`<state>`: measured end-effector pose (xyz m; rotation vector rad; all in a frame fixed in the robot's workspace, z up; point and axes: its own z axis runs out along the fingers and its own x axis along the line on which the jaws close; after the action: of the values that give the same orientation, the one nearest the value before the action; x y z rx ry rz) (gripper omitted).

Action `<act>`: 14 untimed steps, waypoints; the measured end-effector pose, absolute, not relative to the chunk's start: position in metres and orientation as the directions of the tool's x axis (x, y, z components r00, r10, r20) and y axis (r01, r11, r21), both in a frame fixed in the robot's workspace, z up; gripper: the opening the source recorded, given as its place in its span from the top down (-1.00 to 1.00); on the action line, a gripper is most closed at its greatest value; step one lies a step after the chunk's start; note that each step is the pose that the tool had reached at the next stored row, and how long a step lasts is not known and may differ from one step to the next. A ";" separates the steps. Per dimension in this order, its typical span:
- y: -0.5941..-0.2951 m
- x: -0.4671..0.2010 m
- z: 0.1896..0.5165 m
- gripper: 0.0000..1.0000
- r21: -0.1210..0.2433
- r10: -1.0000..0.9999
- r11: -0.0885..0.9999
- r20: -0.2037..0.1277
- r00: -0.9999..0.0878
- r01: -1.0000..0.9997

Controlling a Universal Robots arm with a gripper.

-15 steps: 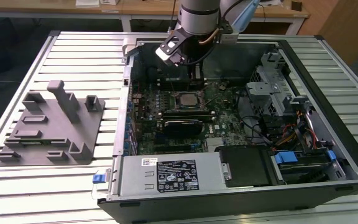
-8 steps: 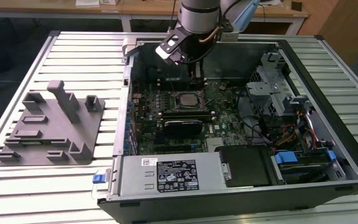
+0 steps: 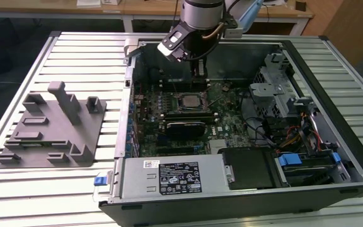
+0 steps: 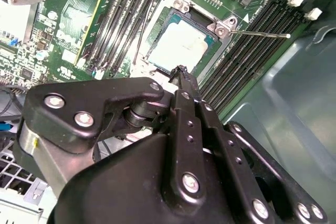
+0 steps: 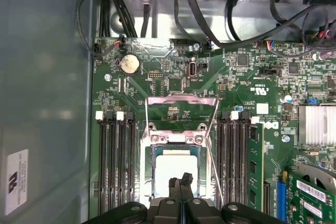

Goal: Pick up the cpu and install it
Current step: 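Close the cpu cover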

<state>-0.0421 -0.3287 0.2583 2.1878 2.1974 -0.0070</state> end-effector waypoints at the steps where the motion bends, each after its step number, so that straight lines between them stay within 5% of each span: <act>1: -0.329 -0.042 0.260 0.79 0.025 0.999 0.005 -0.032 -0.004 1.000; 14: -0.329 -0.034 0.265 0.79 0.025 0.999 0.005 -0.032 -0.004 1.000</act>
<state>-0.0341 -0.3287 0.2647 2.1878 2.1974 -0.0072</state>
